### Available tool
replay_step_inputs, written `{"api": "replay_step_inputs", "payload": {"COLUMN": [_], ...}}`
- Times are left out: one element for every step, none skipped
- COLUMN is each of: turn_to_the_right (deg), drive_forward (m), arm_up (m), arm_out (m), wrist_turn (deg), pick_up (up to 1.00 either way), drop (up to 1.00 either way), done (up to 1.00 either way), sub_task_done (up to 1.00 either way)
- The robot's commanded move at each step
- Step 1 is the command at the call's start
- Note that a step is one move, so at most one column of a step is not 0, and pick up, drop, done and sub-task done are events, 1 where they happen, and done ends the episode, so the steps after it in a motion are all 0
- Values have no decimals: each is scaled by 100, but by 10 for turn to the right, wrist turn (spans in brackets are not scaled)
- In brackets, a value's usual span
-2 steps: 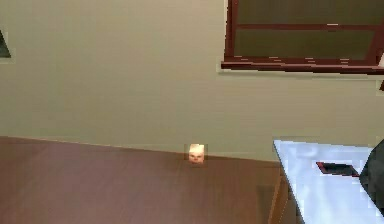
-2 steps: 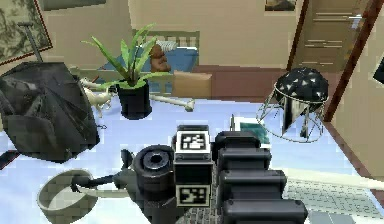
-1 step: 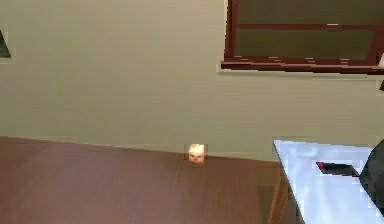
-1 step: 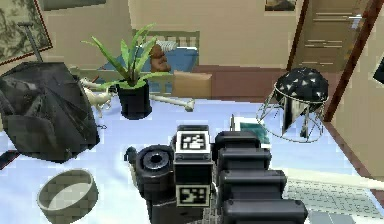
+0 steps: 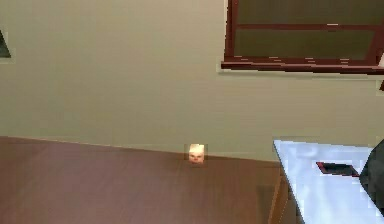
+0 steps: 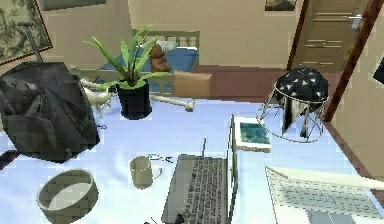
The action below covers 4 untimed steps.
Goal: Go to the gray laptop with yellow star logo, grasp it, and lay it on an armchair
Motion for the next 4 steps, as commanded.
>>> {"api": "replay_step_inputs", "payload": {"turn_to_the_right": [0, 0, -450, -360], "drive_forward": [0, 0, 0, 0], "arm_up": [0, 10, 0, 0], "arm_out": [0, 0, 0, 0], "wrist_turn": [0, 0, 0, 0], "pick_up": [100, 0, 0, 0], "drop": [0, 0, 0, 0], "done": [0, 0, 0, 0], "sub_task_done": [0, 0, 0, 0]}}
